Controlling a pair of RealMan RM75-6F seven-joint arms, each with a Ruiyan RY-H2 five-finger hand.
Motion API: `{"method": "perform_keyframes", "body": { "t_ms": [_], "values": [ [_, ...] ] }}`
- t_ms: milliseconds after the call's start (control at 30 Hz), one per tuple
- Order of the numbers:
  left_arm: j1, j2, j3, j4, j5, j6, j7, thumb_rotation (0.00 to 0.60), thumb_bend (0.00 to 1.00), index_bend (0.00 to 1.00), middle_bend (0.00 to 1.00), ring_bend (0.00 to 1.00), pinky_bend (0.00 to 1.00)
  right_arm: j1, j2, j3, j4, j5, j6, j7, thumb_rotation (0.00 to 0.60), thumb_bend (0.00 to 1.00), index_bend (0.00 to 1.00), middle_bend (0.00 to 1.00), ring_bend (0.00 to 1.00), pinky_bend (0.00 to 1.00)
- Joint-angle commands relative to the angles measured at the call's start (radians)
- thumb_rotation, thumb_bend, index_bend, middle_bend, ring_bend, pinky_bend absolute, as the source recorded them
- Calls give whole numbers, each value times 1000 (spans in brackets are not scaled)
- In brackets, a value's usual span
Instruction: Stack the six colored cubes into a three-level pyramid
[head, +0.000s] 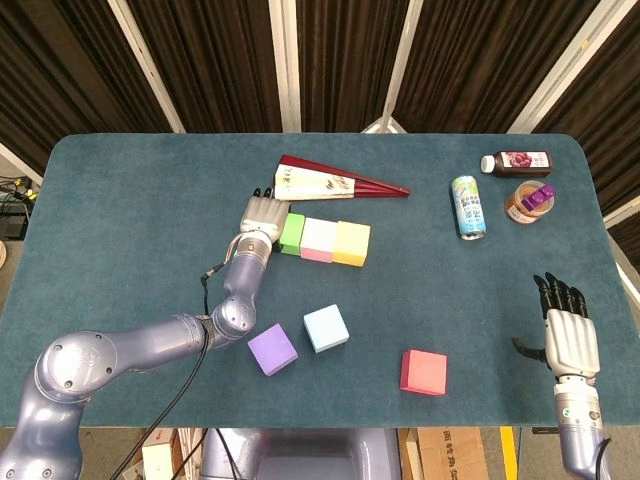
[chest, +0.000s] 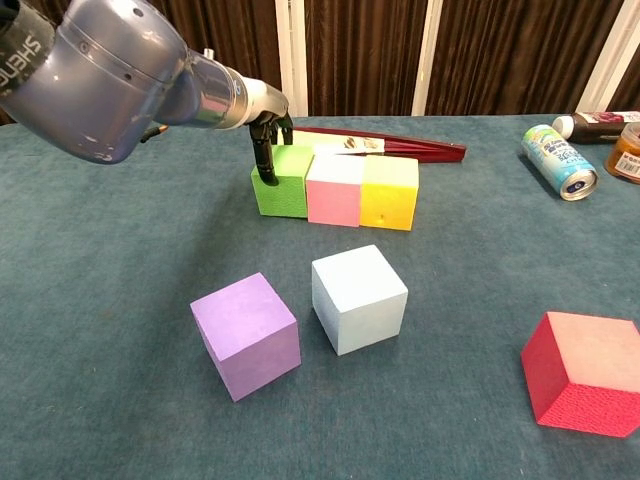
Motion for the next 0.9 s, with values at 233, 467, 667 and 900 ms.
{"method": "perform_keyframes", "body": {
  "t_ms": [233, 467, 667, 900],
  "values": [
    [-2, -4, -3, 1, -5, 3, 9, 600, 356, 244, 207, 0, 2, 0, 1, 1, 0, 1, 0, 3, 600, 198, 17, 24, 0, 0],
    [-4, -3, -6, -3, -20, 6, 25, 600, 356, 199, 153, 0, 0, 0, 1, 0, -1, 0, -1, 1, 600, 198, 17, 24, 0, 0],
    [-7, 4, -7, -17, -36, 5, 44, 600, 356, 148, 117, 0, 0, 0, 1, 0, -3, 3, 0, -2, 600, 199, 17, 24, 0, 0],
    [-6, 30, -12, -60, -37, 12, 46, 600, 356, 51, 59, 0, 0, -1, 2, 1, -2, 3, 1, -2, 600, 199, 17, 24, 0, 0]
  ]
}}
